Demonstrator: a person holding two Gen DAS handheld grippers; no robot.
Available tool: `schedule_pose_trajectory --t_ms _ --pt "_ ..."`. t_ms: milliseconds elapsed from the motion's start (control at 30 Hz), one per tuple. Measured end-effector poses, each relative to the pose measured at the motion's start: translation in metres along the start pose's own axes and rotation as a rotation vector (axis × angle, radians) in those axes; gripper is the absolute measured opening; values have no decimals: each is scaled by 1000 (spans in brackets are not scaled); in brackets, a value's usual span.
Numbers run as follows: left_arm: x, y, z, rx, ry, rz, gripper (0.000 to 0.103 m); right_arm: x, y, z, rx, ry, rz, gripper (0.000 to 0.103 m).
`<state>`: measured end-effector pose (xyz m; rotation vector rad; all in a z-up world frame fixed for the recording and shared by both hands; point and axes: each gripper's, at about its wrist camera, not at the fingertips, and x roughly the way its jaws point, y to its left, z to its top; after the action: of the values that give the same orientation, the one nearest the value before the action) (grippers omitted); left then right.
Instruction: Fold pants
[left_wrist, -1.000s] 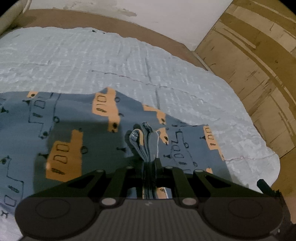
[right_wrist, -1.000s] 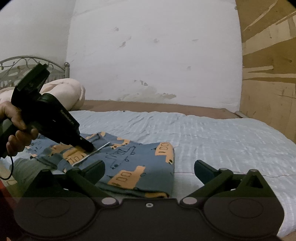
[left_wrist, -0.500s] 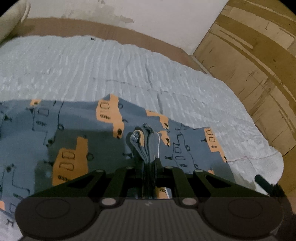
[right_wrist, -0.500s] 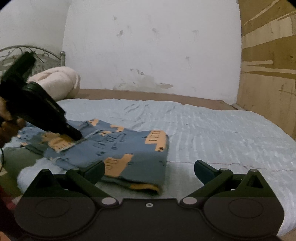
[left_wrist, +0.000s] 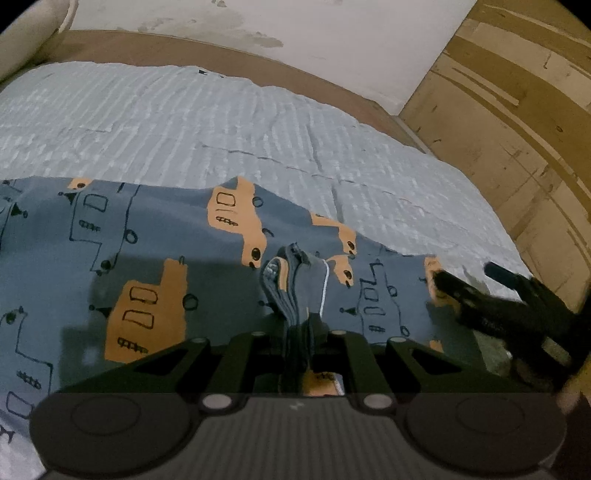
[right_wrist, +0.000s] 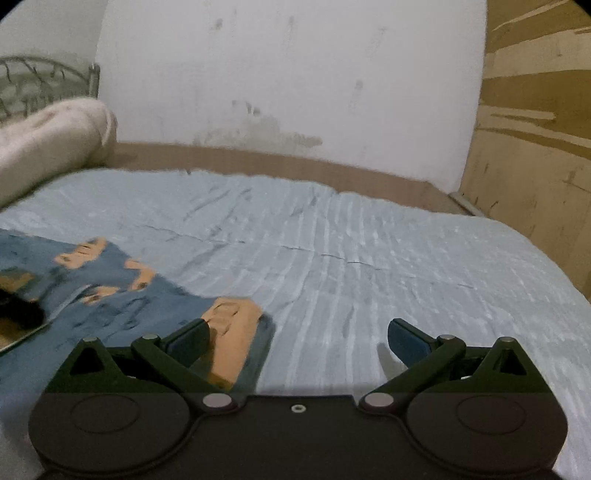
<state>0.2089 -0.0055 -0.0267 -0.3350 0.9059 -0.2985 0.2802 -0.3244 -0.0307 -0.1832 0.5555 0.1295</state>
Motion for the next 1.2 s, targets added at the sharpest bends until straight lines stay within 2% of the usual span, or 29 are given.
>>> schedule_pose_trajectory --t_ms 133,300,367,433,600,733,1000,1100,1133,1200 --pt "-1 -1 -5 8 -18 23 19 36 -2 3 -15 93 -59 102" --pt "-11 -9 -15 45 -52 83 28 15 4 -16 -38 82 -84 102" --pt "-17 -13 -23 72 -76 126 48 -3 10 -27 -66 62 -85 102" --pt "-22 -19 -31 108 -105 177 59 -22 15 -41 -79 34 -101 102" --pt "-34 -26 -59 177 -184 286 73 -64 20 -77 -23 -64 -149 102" --pt "-42 -24 -74 174 -214 304 79 -80 23 -99 38 -118 -182 102" --pt "-48 -23 -86 173 -240 310 85 -84 29 -110 78 -152 -218 102" --pt "-51 -24 -87 176 -238 319 94 -85 27 -114 89 -169 -218 102" --pt "-53 -24 -88 176 -237 318 103 -87 28 -117 90 -186 -220 102" --pt "-58 -21 -89 175 -227 301 102 -90 29 -122 98 -214 -224 102"
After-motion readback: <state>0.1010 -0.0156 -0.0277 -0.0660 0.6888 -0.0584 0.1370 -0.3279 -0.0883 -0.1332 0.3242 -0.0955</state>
